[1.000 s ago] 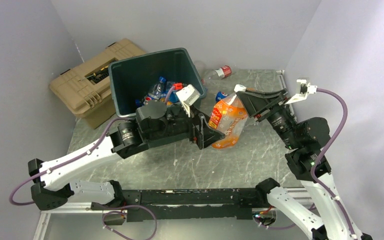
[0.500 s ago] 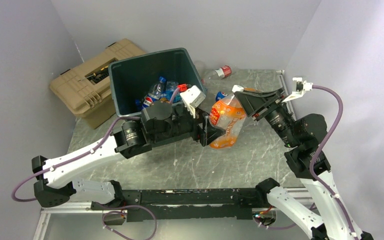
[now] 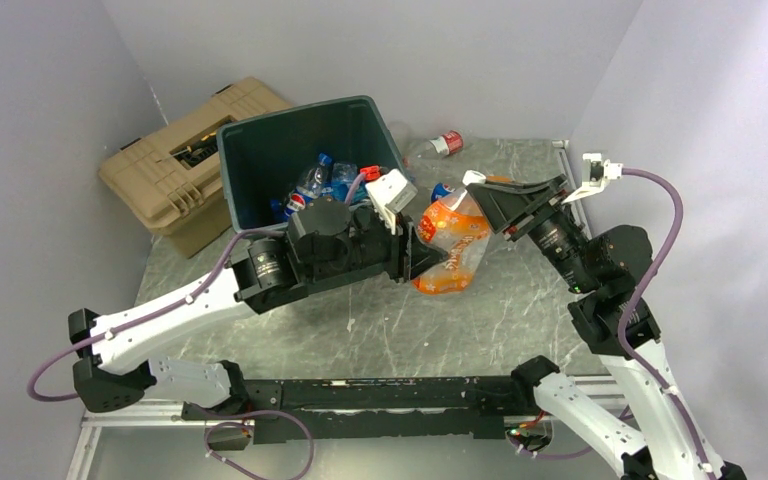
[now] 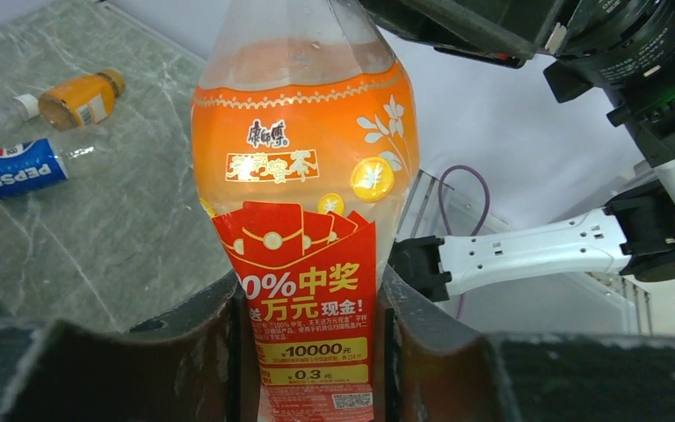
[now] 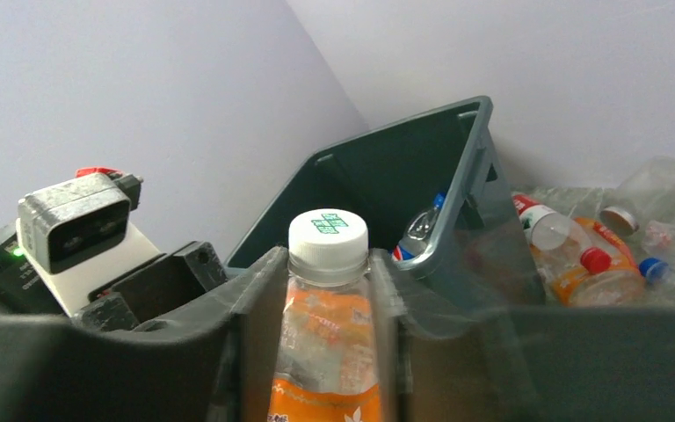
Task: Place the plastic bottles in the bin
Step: Pick up the plastic bottle at the center of the board.
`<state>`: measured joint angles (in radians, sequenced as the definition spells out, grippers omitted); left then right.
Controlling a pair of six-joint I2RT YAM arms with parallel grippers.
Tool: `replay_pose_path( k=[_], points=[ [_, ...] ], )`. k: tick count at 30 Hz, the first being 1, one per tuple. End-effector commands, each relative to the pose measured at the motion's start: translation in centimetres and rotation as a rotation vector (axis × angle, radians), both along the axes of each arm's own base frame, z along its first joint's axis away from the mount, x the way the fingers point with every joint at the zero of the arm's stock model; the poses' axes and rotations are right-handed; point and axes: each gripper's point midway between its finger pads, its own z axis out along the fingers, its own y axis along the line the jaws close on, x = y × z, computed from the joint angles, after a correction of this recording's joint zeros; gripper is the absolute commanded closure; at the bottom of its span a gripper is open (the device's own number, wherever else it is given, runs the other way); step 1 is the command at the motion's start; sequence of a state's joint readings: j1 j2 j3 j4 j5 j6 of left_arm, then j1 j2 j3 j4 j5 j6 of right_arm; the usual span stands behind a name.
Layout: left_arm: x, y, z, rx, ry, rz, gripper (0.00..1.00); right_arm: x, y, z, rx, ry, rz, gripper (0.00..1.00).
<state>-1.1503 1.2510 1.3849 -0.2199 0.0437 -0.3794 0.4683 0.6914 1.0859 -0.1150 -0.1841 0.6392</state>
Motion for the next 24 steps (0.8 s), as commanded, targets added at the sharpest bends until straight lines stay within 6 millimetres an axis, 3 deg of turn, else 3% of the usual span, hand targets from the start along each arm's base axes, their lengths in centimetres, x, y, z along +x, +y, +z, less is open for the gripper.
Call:
replay_pose_path(
  k=[1,3,4,5,10,15,18,24],
  points=[
    [-1.1,0.0,2.4,-0.048,-0.033,-0.049,0.91,-2.2,0.0,2.8,0.045,-0.072,0.055,0.44],
    [-1.1,0.7,3.1,-0.069,-0.046,-0.028,0.96,-2.9,-0.3,3.2,0.027,-0.092,0.059,0.15],
    [-1.0,1.3,3.6,-0.086,-0.054,-0.011,0.99,-3.3,-0.4,3.4,0.012,-0.103,0.062,0.05],
    [-0.9,1.9,4.2,-0.104,-0.067,0.005,0.99,-3.7,-0.6,3.6,-0.005,-0.116,0.06,0.01],
    [-1.9,5.7,8.6,-0.234,-0.147,0.034,0.95,-6.5,-0.9,4.1,-0.06,-0.217,0.107,0.0],
    [-3.2,8.8,12.2,-0.337,-0.219,0.037,0.96,-8.0,-0.7,2.6,-0.071,-0.266,0.156,0.0],
    [-2.1,10.9,13.5,-0.332,-0.265,0.139,1.0,-8.0,-0.5,1.2,-0.078,-0.26,0.165,0.0],
    [2.4,15.3,15.6,-0.231,-0.351,0.458,1.0,-7.0,-0.6,-1.3,-0.082,-0.221,0.133,0.0]
  ],
)
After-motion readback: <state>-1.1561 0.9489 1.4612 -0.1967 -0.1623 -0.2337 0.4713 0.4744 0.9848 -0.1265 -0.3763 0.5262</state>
